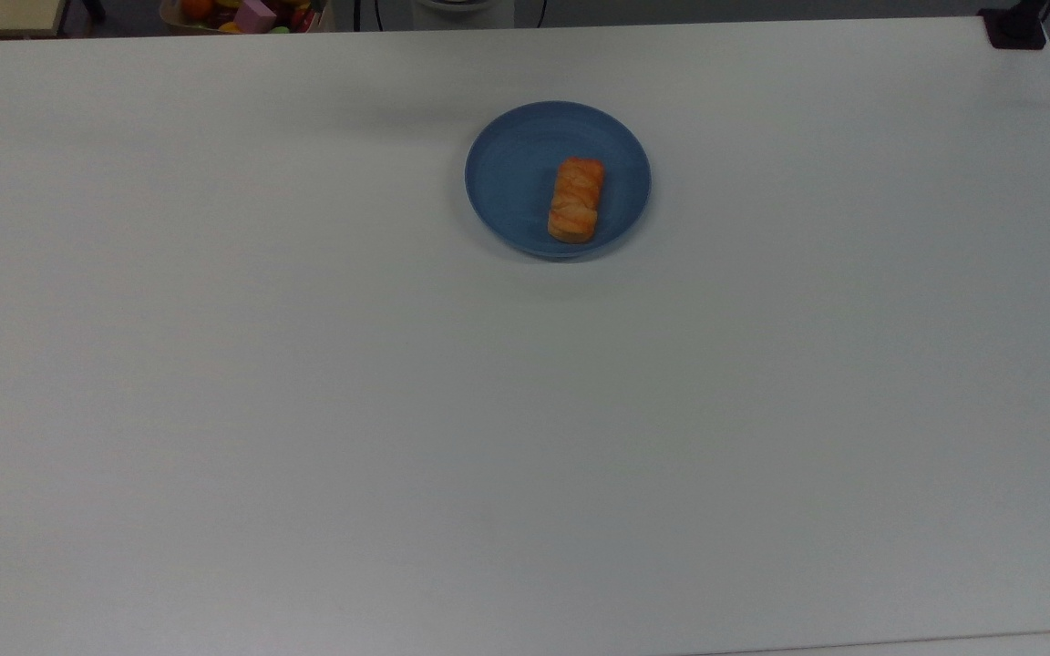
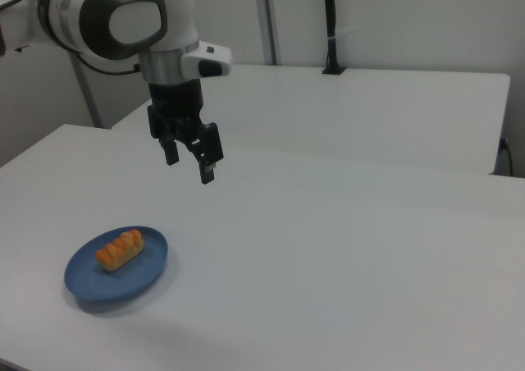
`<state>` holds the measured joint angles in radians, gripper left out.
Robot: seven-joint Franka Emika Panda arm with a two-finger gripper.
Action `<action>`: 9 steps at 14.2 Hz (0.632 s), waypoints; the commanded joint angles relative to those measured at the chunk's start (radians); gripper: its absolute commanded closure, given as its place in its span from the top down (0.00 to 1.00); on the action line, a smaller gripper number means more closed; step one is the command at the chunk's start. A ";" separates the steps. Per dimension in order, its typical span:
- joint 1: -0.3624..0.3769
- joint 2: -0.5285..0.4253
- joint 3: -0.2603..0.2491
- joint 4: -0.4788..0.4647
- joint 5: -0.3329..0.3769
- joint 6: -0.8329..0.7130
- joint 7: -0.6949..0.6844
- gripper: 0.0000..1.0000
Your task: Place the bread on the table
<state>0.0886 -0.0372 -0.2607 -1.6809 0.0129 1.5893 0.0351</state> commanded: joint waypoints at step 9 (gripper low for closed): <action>0.011 0.005 -0.008 0.009 0.024 0.018 -0.012 1.00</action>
<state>0.0914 -0.0363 -0.2654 -1.6804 0.0129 1.5893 0.0349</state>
